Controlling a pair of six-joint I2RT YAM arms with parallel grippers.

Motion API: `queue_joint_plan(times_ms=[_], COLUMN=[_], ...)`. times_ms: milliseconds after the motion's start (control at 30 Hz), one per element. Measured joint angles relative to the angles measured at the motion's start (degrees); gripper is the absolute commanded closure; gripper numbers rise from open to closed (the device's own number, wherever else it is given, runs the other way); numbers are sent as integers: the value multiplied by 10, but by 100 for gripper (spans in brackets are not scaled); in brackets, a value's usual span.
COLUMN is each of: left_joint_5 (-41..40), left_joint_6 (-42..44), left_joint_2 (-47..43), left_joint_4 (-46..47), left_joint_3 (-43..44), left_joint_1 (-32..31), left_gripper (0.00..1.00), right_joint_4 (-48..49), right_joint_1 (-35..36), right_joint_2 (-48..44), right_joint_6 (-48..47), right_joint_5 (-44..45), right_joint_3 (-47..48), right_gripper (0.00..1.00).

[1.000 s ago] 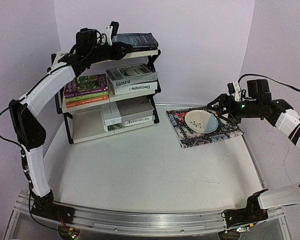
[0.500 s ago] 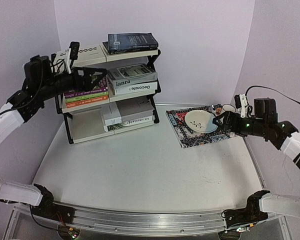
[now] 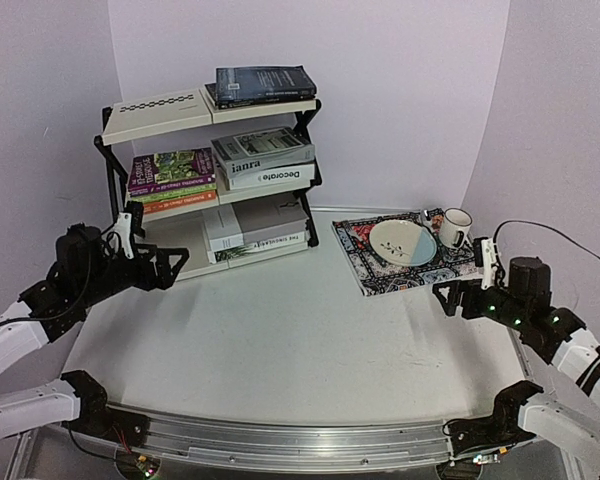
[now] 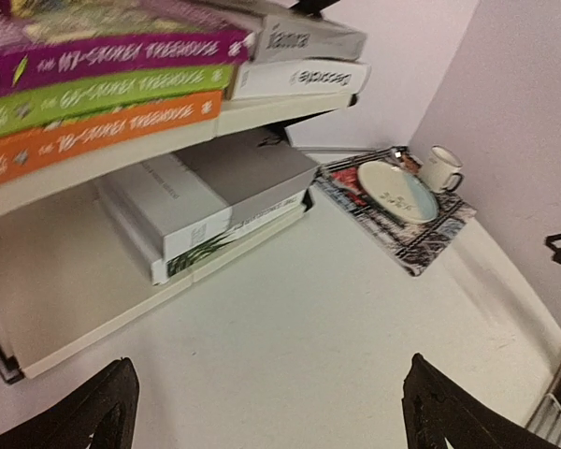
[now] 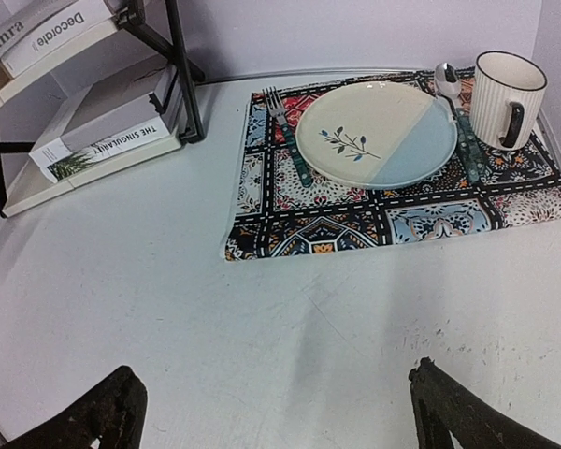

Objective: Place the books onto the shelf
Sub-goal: Reset both arms

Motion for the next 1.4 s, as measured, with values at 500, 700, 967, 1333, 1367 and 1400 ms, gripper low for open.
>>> queue_joint_plan(times_ms=[500,700,967,1333,1367,1400], left_joint_5=[-262,-303,-228,-145,-138,-132], left_joint_6=[60,92,92,112,113,114], left_joint_2=[-33,43,209,390,408,428], left_joint_4=[151,315,503,688,705,721], left_joint_3=[-200,-273,-292,-269,-262,-257], left_joint_1=[9,60,222,276,277,278], left_gripper=[0,0,0,0,0,0], right_joint_4=[116,214,364,548,561,572], right_joint_1=[0,-9,-49,-79,-87,-93], right_joint_2=[86,165,263,485,495,506], right_joint_6=[-46,-44,-90,-126,-127,-126], right_joint_5=[120,165,182,170,165,160], right_joint_3=[-90,-104,-127,-120,-116,-111], right_gripper=[2,2,2,3,3,3])
